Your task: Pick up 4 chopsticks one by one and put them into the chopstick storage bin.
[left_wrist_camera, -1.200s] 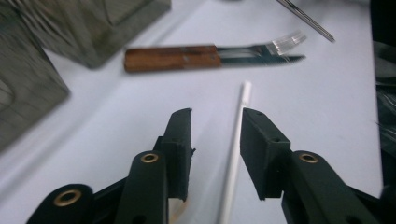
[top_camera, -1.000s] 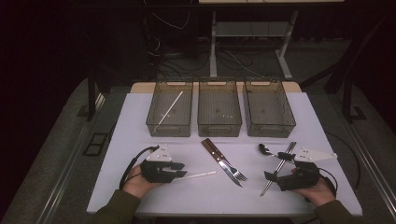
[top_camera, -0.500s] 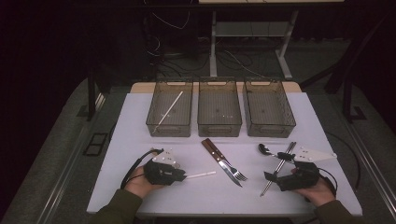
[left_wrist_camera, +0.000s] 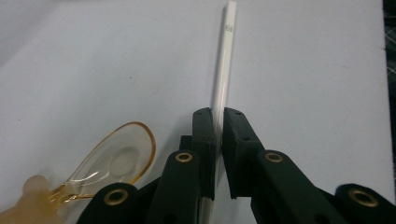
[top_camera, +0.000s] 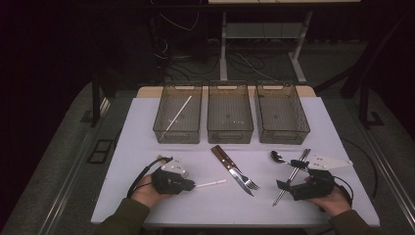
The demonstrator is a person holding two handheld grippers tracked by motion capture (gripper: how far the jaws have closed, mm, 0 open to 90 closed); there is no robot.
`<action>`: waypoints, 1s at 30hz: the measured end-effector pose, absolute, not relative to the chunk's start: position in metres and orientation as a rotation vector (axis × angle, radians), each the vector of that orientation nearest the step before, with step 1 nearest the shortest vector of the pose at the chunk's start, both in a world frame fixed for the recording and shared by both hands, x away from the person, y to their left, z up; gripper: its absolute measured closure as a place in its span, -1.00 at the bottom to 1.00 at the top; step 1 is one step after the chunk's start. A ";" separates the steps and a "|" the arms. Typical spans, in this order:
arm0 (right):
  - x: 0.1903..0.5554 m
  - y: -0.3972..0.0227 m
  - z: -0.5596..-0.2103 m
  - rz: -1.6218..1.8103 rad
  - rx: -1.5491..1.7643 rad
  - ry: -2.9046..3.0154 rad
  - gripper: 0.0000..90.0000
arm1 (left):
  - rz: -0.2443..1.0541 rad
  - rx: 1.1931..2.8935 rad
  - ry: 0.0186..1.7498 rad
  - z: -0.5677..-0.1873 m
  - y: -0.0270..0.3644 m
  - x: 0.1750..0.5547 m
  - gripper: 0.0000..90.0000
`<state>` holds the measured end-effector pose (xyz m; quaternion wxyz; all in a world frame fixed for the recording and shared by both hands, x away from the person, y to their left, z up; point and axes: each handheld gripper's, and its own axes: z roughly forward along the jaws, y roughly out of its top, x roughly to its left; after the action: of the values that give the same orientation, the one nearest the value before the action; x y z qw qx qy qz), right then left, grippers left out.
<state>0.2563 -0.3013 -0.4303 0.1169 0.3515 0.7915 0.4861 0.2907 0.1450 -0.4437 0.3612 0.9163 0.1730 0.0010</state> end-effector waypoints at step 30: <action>0.256 -0.301 -0.430 1.422 1.028 2.315 -0.91 | 0.003 2.259 0.588 -0.424 0.149 0.292 0.87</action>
<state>0.2564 -0.3014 -0.4299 0.1181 0.3515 0.7914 0.4860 0.2916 0.1490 -0.4236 0.3930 0.8899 0.2317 0.0012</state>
